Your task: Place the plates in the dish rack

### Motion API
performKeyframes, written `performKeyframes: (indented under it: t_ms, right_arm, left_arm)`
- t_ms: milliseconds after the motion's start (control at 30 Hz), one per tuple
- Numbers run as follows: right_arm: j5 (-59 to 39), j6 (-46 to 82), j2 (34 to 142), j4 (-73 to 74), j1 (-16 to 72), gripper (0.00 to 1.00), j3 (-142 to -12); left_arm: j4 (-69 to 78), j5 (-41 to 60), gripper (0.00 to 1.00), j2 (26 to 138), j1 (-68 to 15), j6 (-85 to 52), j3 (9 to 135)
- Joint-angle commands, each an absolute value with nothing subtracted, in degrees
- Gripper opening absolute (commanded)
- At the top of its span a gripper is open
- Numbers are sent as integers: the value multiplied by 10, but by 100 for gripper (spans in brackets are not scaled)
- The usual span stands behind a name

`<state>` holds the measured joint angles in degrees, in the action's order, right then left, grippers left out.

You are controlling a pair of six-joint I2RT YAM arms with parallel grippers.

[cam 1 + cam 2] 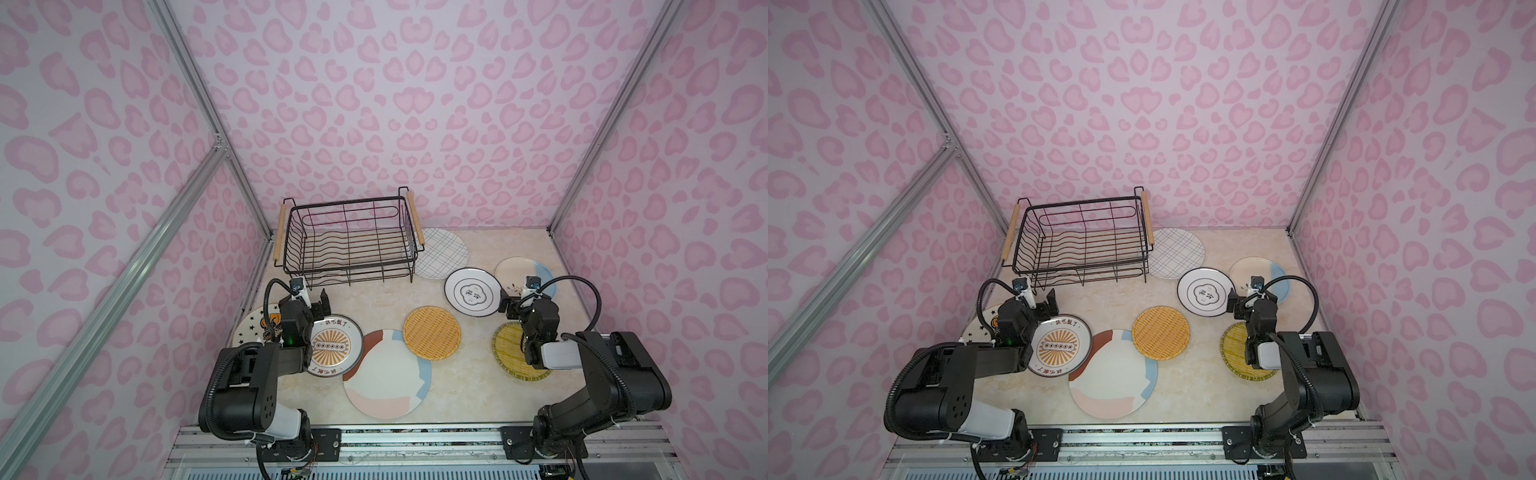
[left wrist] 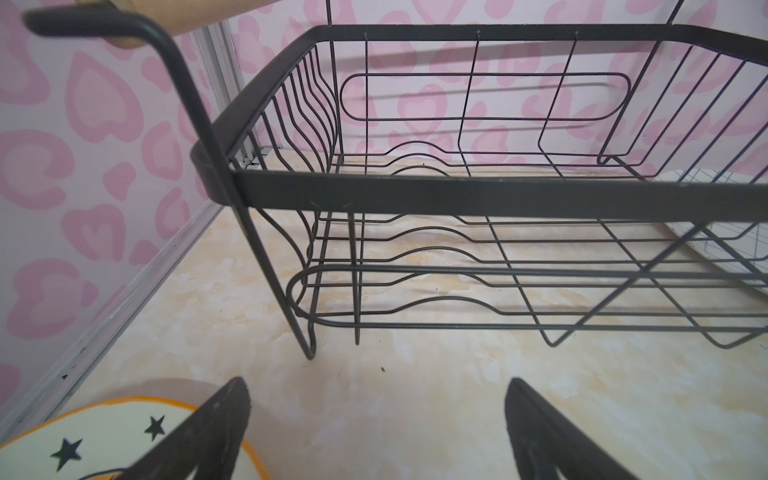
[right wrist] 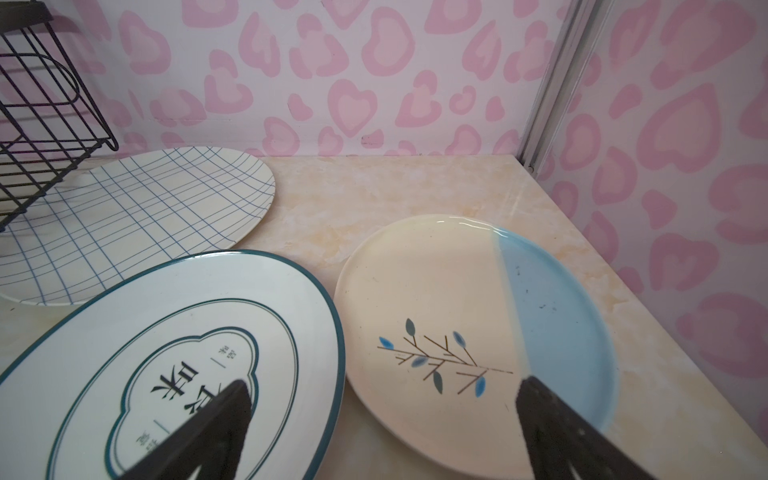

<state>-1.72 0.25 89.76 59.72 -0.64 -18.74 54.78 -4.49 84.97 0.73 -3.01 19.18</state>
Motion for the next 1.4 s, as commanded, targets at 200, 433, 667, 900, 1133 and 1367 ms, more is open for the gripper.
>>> performKeyframes:
  t_ms: [200,433,667,900,1133,1367]
  right_arm:
    - [-37,7,899,603,-17,100,-186]
    - [-37,7,900,604,-18,100,-187]
    - [-38,8,900,604,-18,100,-186]
    - [24,27,782,502,-12,100,-184]
    - [123,184,595,230,13,100,-269]
    - [97,367,520,-17,-59,100,-353]
  left_arm:
    - [559,-46,97,849,9,-29,195]
    - [560,-42,97,848,10,-30,193]
    - [568,-17,97,845,23,-39,188]
    - [392,-55,97,750,21,-49,250]
    - [43,-117,97,592,17,-291,360]
    - [-146,83,97,470,26,-366,420]
